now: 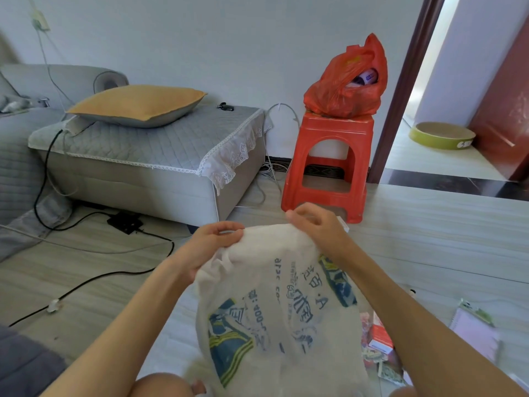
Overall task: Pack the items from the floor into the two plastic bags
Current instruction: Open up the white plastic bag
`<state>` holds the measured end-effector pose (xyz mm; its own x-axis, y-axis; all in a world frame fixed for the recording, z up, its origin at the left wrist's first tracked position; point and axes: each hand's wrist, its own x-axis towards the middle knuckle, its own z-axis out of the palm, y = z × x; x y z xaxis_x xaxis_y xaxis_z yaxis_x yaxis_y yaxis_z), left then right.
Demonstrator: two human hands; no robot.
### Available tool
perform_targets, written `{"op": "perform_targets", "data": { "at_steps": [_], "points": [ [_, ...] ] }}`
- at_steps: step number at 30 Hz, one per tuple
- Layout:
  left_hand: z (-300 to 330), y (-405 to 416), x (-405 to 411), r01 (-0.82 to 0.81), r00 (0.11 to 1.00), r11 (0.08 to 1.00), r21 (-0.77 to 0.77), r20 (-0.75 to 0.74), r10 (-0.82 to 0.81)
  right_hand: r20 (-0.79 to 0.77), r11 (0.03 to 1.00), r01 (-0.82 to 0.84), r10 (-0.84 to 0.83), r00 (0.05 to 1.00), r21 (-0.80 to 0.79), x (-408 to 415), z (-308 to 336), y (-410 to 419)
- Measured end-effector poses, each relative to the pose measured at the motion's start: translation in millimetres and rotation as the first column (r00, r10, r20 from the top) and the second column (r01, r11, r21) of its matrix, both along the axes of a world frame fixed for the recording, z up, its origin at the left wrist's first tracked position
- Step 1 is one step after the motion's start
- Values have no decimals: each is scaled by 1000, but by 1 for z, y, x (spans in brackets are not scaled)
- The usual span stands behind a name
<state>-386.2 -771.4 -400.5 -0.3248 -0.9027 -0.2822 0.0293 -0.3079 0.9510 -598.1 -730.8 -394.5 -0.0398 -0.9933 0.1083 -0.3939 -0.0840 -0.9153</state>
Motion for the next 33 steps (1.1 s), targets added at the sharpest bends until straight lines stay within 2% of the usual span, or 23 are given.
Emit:
{"op": "perform_targets", "data": {
  "at_steps": [2,3,4,5,7,9,11,13,15,17,18,20,22,27,28,30,32,33],
  "points": [
    [-1,-4,6,-71,996,997,34,-56,73,-327,995,-96,89,941,-7,1,0,1],
    [-2,-5,8,-92,994,995,36,-54,94,-514,993,-121,97,852,-14,4,0,1],
    [-4,-5,9,-100,994,995,16,-30,101,-628,991,-136,94,772,-18,6,0,0],
    [-7,-5,9,-106,994,994,-40,35,107,-655,990,-136,85,751,-28,8,0,0],
    [-11,-4,5,-43,945,952,-304,297,137,-529,996,-91,70,846,-15,8,-3,0],
    [-10,1,-4,139,828,812,-567,517,219,-317,998,-43,52,947,36,8,-5,2],
    [-8,11,-17,364,676,670,-647,679,288,-160,997,-25,36,986,68,9,-6,5],
    [-9,18,-28,503,462,541,-674,739,491,-88,997,33,-28,996,65,9,-4,6],
    [-7,19,-30,538,367,447,-715,676,639,-42,991,121,-119,992,51,9,-2,4],
    [-3,15,-28,507,378,360,-783,577,724,-2,983,175,-175,985,53,8,0,3],
    [0,13,-26,493,426,347,-798,569,703,7,979,198,-198,980,47,7,1,2],
    [8,14,-23,437,569,422,-794,608,554,-24,970,243,-243,970,6,1,2,4],
    [8,13,-21,375,666,510,-774,608,432,-151,962,264,-271,951,-65,-7,1,6],
    [-1,7,-16,327,713,608,-724,611,344,-385,980,185,-197,902,-70,-18,-2,12],
    [-2,6,-15,307,709,622,-720,609,355,-469,986,153,-165,867,-65,-16,0,14],
    [1,8,-13,303,656,584,-753,609,445,-620,995,78,-100,778,-62,-14,1,14],
    [6,13,-11,364,540,536,-762,642,545,-667,997,41,-77,741,-70,-14,-4,11],
    [10,15,-12,418,467,539,-731,682,563,-650,996,38,-80,755,-78,-15,-5,10]
  ]
}}
